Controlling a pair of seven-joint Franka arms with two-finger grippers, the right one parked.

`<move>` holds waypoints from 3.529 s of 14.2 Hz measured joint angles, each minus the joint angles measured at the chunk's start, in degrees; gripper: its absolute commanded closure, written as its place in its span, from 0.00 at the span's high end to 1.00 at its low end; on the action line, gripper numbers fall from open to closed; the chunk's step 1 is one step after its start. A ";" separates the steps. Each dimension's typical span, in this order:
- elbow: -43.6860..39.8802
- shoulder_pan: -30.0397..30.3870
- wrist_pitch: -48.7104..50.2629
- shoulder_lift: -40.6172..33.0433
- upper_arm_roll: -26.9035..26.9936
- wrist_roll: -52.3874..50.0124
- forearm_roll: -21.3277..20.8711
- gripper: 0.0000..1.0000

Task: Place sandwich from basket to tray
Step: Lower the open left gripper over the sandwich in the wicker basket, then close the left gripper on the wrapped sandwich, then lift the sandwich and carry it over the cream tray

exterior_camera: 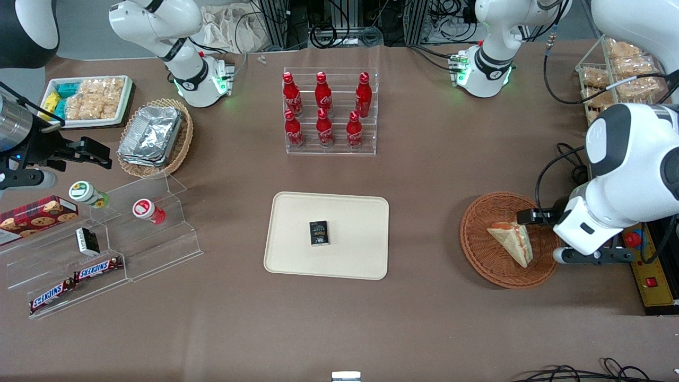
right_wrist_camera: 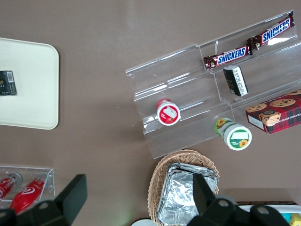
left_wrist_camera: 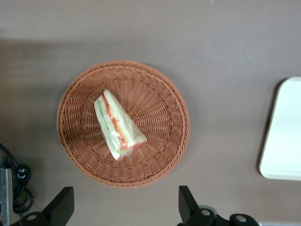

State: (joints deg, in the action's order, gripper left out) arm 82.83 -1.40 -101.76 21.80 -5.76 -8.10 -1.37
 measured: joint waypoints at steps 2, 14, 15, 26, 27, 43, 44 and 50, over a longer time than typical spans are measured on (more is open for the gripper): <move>2.03 1.54 -4.93 0.65 0.12 -1.60 -0.01 1.00; 18.70 2.39 -23.81 3.51 1.51 -27.57 -0.09 1.00; 20.33 2.42 -25.66 3.50 2.02 -28.32 -0.09 1.00; 28.76 2.41 -37.53 4.19 2.64 -32.39 -0.08 0.34; 28.87 2.40 -37.94 4.35 2.65 -32.67 -0.08 0.11; 0.88 -5.43 -4.30 -0.87 -4.60 -28.79 -0.08 0.00; 0.52 -7.57 -4.29 -0.37 -5.39 -28.43 -0.08 0.00; -4.77 -20.48 -7.96 11.50 -6.59 -25.66 -0.08 0.00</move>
State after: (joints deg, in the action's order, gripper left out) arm 78.06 -21.87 -109.72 33.31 -12.36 -33.76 -1.45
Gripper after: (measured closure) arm 0.819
